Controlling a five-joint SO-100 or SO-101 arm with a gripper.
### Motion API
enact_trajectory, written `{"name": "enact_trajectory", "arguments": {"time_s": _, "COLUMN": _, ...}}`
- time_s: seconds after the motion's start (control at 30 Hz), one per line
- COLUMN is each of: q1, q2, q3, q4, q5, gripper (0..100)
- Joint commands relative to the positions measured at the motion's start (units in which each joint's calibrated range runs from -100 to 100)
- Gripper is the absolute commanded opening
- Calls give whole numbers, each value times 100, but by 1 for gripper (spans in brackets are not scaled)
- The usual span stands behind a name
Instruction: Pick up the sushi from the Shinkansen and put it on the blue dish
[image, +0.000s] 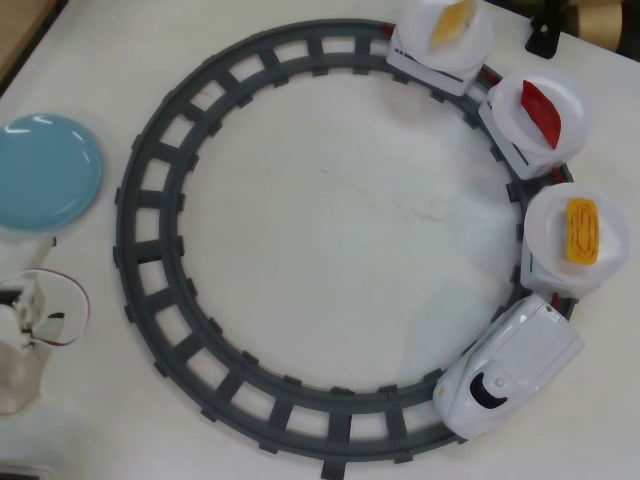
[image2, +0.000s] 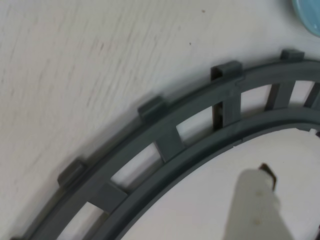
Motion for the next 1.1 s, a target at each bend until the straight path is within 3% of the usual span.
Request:
{"name": "enact_trajectory", "arguments": {"time_s": 0.0, "q1": 80, "q2": -24, "q3": -35, "q4": -62, "q5": 15, "gripper": 31}}
{"name": "enact_trajectory", "arguments": {"time_s": 1.07, "q1": 406, "q2": 9, "q3": -630, "q4": -11, "q5": 36, "gripper": 31}}
